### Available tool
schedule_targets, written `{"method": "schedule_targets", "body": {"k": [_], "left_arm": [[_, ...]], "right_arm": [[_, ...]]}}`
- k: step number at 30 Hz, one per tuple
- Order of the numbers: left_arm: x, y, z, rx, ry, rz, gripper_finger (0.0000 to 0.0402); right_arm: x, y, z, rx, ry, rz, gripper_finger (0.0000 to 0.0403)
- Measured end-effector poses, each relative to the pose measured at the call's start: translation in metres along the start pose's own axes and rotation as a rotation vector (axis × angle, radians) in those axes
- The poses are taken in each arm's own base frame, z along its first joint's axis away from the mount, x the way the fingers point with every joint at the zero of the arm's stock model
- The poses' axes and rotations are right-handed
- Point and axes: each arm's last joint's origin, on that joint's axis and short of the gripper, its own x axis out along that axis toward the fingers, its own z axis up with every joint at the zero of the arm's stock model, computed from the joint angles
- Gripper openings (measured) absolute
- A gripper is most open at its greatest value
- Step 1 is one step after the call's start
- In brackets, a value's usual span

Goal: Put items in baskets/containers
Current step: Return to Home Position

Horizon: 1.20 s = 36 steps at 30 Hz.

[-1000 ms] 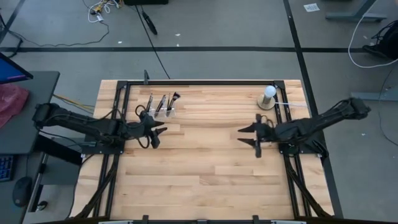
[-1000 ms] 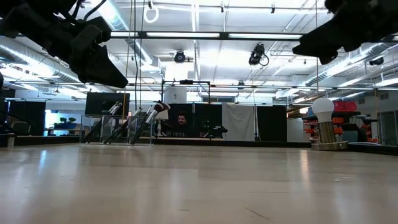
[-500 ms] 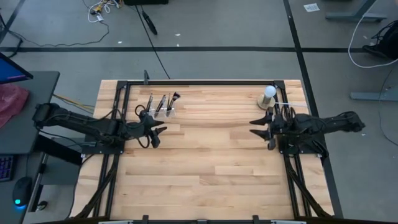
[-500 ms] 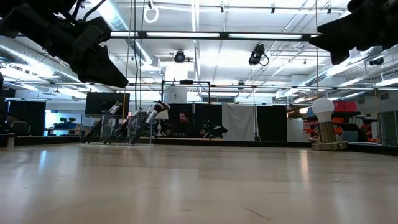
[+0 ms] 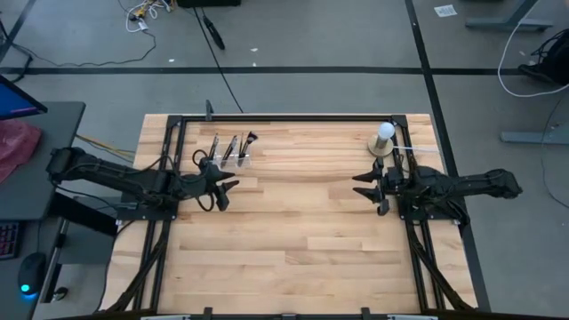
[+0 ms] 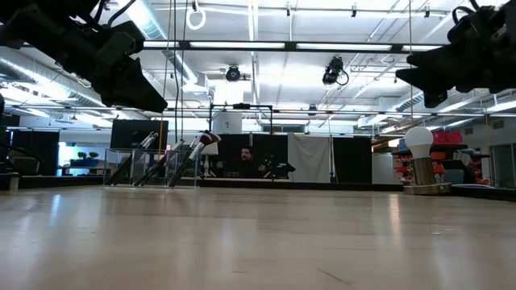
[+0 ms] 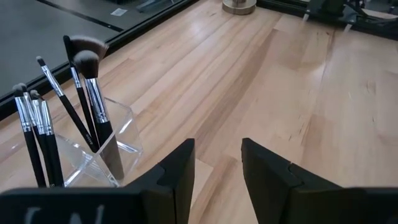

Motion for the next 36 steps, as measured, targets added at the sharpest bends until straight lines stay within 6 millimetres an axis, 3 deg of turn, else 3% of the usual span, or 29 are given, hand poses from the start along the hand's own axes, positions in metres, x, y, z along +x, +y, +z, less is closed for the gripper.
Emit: {"method": "schedule_targets", "body": {"k": [11, 14, 17, 19, 36], "left_arm": [[0.000, 0.000, 0.000, -0.018, -0.001, 0.006, 0.0133], [0.000, 0.000, 0.000, -0.019, -0.001, 0.006, 0.0133], [0.000, 0.000, 0.000, -0.019, -0.001, 0.007, 0.0133], [0.000, 0.000, 0.000, -0.018, 0.000, 0.006, 0.0133], [0.000, 0.000, 0.001, -0.055, -0.009, 0.004, 0.0133]], "right_arm": [[0.000, -0.001, 0.001, 0.005, -0.006, -0.013, 0.0169], [0.000, -0.001, 0.003, -0.018, -0.020, -0.012, 0.0119], [-0.001, -0.002, 0.006, -0.048, -0.032, 0.006, 0.0034], [-0.002, -0.003, 0.009, -0.053, -0.031, 0.022, 0.0012], [-0.005, -0.011, -0.003, -0.037, 0.052, 0.008, 0.0002]]}}
